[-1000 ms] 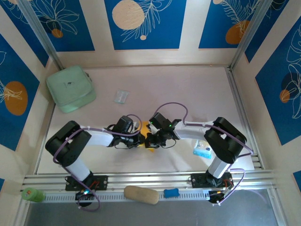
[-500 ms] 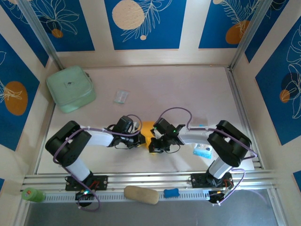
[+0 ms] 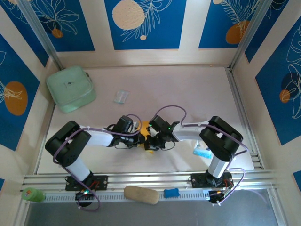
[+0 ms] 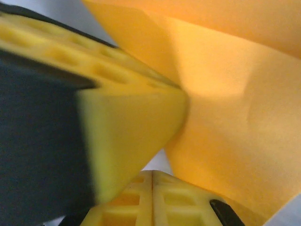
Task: Fold a paper plane with a square sheet of paper (pick it up from the middle)
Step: Third fold the triangle at the center of the table.
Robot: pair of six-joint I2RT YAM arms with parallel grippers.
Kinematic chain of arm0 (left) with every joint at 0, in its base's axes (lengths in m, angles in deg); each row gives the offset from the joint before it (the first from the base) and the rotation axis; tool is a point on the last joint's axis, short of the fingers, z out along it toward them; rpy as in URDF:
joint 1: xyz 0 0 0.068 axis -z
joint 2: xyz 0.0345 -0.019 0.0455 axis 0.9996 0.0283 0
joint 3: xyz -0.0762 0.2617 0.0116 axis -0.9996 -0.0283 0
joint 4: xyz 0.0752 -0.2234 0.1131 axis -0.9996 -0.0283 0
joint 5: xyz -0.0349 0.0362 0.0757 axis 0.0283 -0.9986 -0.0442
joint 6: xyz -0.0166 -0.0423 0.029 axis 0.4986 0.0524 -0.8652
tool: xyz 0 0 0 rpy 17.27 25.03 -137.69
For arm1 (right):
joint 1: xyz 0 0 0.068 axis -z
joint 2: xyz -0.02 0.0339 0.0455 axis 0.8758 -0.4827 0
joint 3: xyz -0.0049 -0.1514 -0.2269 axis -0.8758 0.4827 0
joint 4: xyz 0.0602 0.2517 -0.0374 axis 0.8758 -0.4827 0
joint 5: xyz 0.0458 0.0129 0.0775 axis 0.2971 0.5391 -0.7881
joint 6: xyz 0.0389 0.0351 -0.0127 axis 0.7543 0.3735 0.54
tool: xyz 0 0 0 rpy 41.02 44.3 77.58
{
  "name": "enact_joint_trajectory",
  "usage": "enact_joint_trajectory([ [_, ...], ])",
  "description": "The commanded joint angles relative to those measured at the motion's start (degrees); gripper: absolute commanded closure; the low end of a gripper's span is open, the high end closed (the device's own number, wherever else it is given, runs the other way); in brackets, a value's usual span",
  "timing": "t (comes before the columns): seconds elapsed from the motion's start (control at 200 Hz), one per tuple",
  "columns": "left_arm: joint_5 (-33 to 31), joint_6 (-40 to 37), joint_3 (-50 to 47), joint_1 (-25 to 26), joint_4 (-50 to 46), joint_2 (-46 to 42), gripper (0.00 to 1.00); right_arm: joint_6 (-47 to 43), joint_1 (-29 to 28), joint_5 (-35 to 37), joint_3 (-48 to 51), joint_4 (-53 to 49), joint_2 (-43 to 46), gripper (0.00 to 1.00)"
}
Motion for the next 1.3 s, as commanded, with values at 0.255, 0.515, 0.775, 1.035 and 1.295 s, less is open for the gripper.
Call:
enact_joint_trajectory([
  [0.255,-2.12,-0.23,-0.57,0.54,-4.35,0.60,0.94,3.53,-1.58,-2.01,10.31,1.65,7.02,0.94],
  [0.515,-2.34,-0.10,-1.01,0.51,-3.93,0.15,0.94,6.24,-2.46,-1.89,14.02,1.46,14.32,0.94],
  [0.775,-2.64,-0.05,-1.22,0.54,-4.06,-0.84,0.94,3.96,0.74,-1.34,5.73,0.56,13.09,0.94],
  [1.035,-2.21,0.19,-1.45,0.54,-3.18,-0.64,0.94,4.17,1.57,-2.25,3.08,2.46,1.30,0.96],
  [1.295,-2.74,0.17,-1.18,0.55,-3.47,-0.19,0.94,8.32,-1.25,-4.20,15.75,7.49,9.16,0.96],
])
